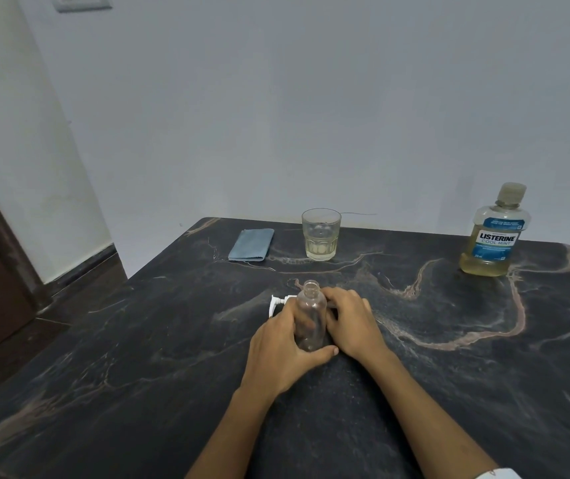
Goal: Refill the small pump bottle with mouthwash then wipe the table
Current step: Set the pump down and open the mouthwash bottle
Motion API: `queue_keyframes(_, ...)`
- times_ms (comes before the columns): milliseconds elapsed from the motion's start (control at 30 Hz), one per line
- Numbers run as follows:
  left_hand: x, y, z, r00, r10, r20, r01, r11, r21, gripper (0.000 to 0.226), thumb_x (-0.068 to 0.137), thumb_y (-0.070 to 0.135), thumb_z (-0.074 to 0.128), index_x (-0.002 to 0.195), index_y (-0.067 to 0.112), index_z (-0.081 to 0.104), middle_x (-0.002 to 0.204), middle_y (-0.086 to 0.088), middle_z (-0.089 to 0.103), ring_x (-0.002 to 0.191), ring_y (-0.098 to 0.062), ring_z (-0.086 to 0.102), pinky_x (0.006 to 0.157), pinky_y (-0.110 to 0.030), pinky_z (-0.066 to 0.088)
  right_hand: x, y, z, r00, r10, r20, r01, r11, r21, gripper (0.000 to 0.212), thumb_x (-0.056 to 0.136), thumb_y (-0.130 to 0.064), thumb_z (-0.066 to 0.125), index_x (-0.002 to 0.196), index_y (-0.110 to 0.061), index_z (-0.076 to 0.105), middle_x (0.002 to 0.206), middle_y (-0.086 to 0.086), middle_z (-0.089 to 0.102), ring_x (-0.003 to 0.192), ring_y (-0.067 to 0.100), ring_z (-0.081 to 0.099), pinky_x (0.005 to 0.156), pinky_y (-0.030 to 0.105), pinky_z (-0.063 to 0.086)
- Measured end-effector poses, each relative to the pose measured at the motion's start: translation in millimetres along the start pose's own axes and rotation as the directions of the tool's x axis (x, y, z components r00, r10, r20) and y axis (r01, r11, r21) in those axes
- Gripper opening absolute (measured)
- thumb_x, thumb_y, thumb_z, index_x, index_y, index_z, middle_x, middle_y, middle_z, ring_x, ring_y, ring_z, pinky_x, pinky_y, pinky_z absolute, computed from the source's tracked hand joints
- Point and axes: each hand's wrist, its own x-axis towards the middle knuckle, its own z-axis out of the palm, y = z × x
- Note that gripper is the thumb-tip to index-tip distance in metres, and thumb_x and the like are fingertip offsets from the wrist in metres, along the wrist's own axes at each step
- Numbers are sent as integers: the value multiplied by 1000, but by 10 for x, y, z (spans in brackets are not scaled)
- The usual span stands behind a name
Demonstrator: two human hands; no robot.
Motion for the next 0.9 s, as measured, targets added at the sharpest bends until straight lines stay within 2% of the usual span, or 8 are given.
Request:
queue_keyframes(300,16,-11,10,1000,-11,9,11,1000,0,63,55,62,77,103,32,49,89,19,64,81,5,59,75,-28,52,3,-4,-1,998,57,-39,-58,998,-30,20,93,-16,48,102,-26,62,96,-7,63,95,14,48,88,30,31)
queue_keyframes(567,24,-31,6,999,-21,49,22,1000,-21,69,51,69,75,102,43,38,90,27,59,84,10,57,73,-16,46,2,10,3,997,58,-54,-62,996,-61,20,94,-16,46,102,-27,60,90,-13,52,94,12,42,87,28,25)
queue_keyframes(733,21,-34,3,998,-24,63,25,1000,-11,74,46,72,75,101,50,30,91,29,57,84,13,54,70,-9,39,-2,16,9,998,45,-50,-48,997,-57,26,95,-17,46,114,-30,58,105,-8,59,103,15,45,88,28,25)
queue_keyframes(900,22,-37,-2,999,-22,43,23,1000,-22,77,44,73,75,104,47,33,94,27,59,88,10,56,77,-19,48,-5,32,17,996,54,-66,-59,995,-78,31,96,-20,48,125,-29,52,122,-6,52,115,16,38,94,29,24)
